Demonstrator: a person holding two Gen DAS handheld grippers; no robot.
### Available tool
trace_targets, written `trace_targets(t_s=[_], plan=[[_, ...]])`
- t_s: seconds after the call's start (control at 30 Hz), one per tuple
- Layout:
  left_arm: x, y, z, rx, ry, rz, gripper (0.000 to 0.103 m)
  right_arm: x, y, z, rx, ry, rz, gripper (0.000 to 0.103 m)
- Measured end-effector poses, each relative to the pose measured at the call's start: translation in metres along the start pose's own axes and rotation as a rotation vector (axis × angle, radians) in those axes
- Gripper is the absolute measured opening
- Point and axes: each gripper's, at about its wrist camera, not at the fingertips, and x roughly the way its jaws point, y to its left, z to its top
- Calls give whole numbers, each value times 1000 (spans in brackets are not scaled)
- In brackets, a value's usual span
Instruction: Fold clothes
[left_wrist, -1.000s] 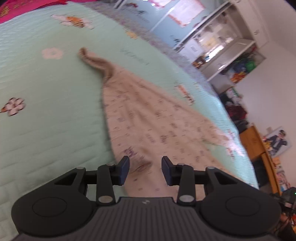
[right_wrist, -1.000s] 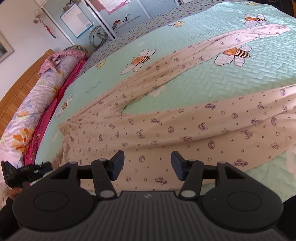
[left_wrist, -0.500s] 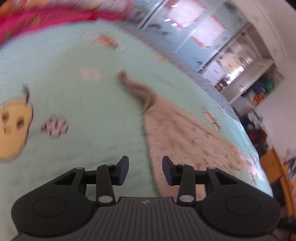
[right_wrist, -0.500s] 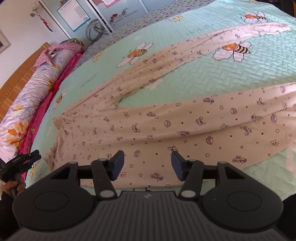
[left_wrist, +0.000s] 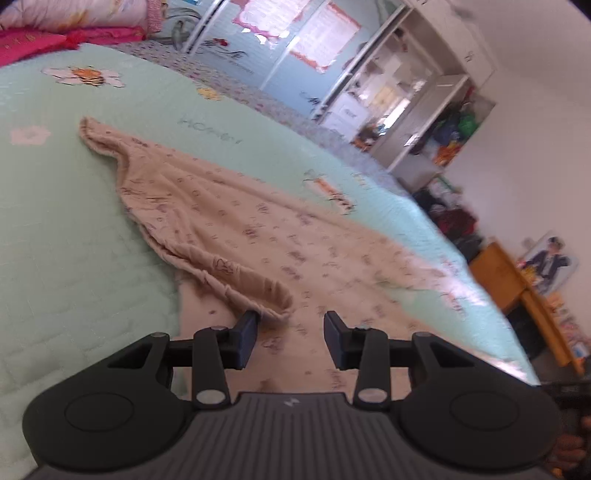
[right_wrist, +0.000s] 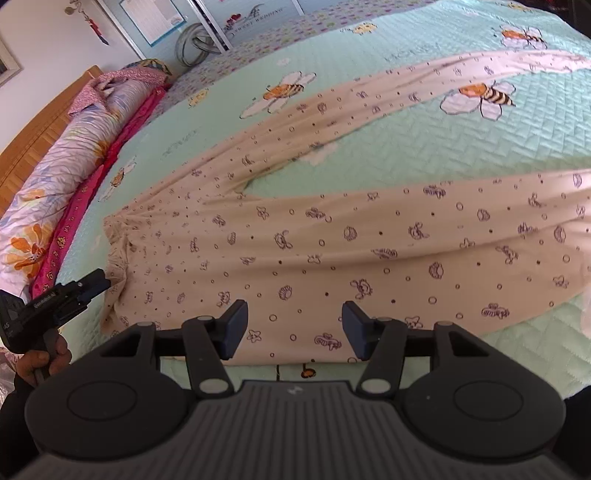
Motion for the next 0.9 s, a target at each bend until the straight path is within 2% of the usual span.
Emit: trace_targets(t_s=[0.13,0.33,0.43,0.57,0.67,0.9], plan=[[-7,7,7,-3,-52,59,41,2,5,-3,-19,15,5,58],[-20,-5,8,128,-68,180,41,5,3,-3,-5,20,2,58],[-27,-7,4,161,-72,220,43,6,3,-5,-7,28,3,58],[-17,-6,-6,187,-3,234,43,6,1,-4,-3,27,4,58],[-22,0,-12,129,-25,218,43,7,1,-5,-4,33,4,58],[-28,0,-17,-13,-33,100,43,9,1,-5,-2,35,0,58]])
